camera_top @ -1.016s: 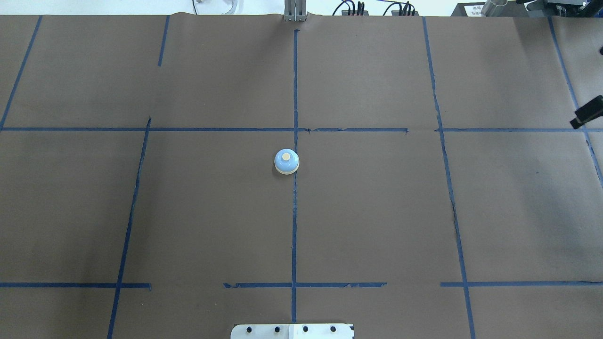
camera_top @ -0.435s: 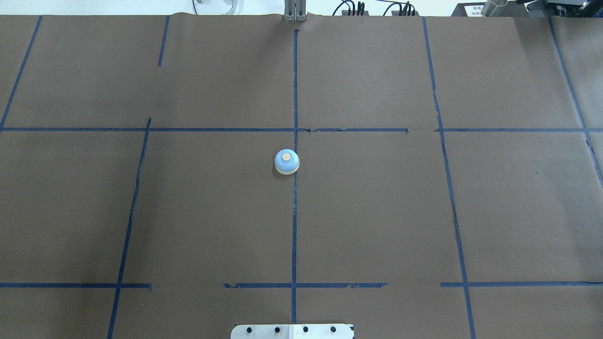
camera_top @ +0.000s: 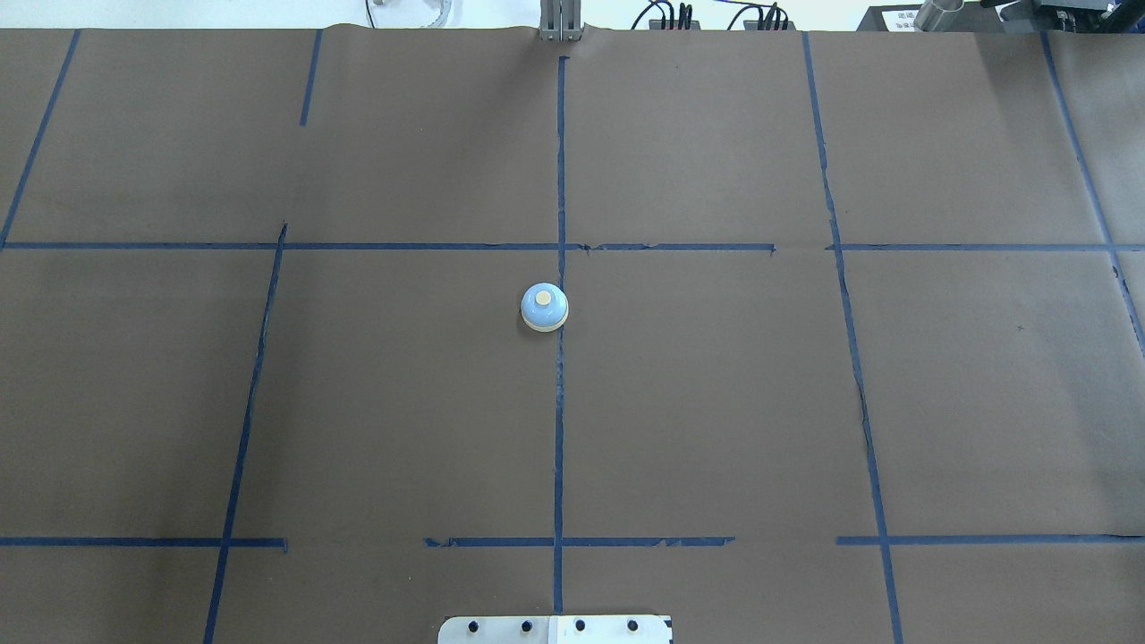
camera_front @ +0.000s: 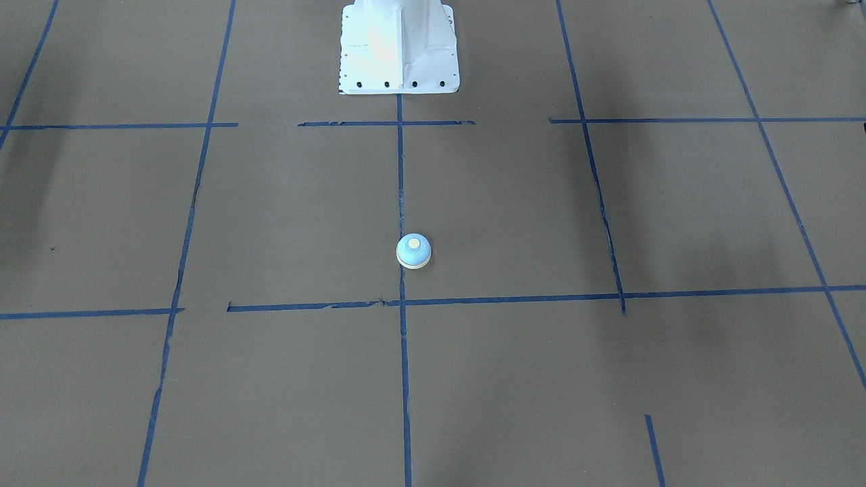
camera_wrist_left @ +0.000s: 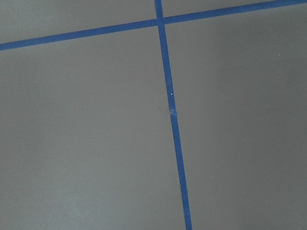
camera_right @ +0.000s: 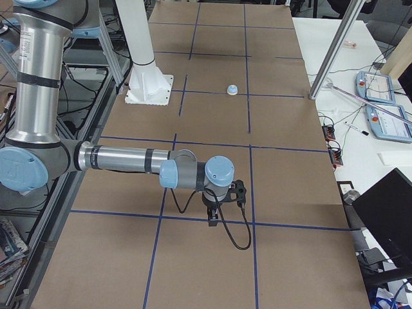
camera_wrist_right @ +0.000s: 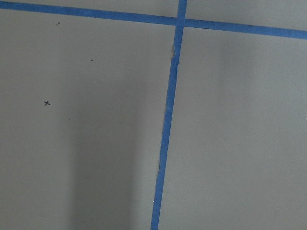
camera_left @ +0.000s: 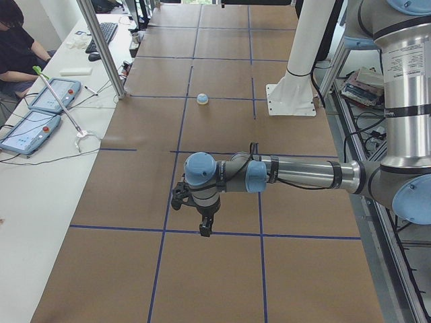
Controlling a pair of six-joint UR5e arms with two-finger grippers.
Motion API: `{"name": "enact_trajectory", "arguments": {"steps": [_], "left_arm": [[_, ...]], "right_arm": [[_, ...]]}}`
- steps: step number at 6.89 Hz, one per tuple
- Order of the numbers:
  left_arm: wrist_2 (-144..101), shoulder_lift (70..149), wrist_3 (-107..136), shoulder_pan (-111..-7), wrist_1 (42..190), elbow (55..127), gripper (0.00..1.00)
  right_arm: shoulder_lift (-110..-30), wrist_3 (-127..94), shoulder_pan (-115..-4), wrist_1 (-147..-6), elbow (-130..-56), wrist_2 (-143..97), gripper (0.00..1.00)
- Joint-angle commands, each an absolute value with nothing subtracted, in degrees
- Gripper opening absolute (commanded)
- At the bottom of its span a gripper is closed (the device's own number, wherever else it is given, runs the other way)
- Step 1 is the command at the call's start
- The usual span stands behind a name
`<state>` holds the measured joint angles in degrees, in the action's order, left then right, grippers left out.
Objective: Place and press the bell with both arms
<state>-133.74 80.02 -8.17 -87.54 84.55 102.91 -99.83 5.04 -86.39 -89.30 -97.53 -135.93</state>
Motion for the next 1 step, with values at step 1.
{"name": "enact_trajectory", "arguments": {"steps": [1], "left_arm": [[-133.77,79.89,-8.17,-87.54,84.55,102.92,1.0]], "right_arm": [[-99.84,5.1,-86.4,-89.3,-97.47,-135.97,1.0]]}}
